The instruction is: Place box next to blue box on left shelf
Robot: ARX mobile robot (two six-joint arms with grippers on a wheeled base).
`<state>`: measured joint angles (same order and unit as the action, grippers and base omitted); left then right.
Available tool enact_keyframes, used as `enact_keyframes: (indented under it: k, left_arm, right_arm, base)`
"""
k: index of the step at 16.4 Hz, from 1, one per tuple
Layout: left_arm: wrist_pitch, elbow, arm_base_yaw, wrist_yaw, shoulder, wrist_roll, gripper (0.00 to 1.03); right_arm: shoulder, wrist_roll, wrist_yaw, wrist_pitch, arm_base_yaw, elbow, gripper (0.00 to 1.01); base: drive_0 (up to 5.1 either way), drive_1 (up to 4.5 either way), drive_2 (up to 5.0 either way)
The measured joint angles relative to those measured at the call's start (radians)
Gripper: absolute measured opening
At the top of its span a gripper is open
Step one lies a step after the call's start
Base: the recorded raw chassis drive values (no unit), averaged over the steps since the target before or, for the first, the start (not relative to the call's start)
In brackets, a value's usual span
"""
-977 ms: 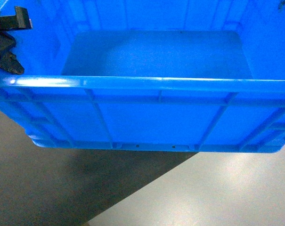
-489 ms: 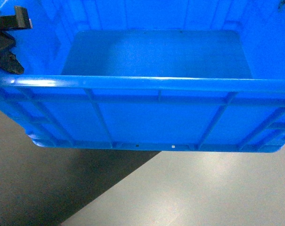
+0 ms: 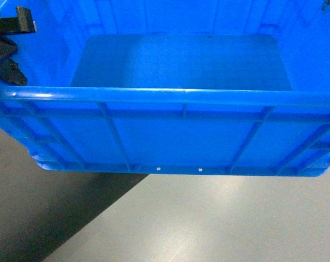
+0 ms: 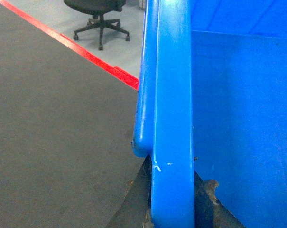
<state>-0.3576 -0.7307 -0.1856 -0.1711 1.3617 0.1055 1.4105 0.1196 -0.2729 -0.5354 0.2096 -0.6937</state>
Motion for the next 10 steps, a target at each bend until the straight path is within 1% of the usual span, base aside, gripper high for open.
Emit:
enact_keyframes:
  k: [10]
  left_arm:
    - [0.000, 0.000, 0.000, 0.000, 0.000, 0.000, 0.08]
  right_arm:
    - [0.000, 0.000, 0.000, 0.000, 0.000, 0.000, 0.17]
  base:
    - [-1.5, -1.47, -1.5]
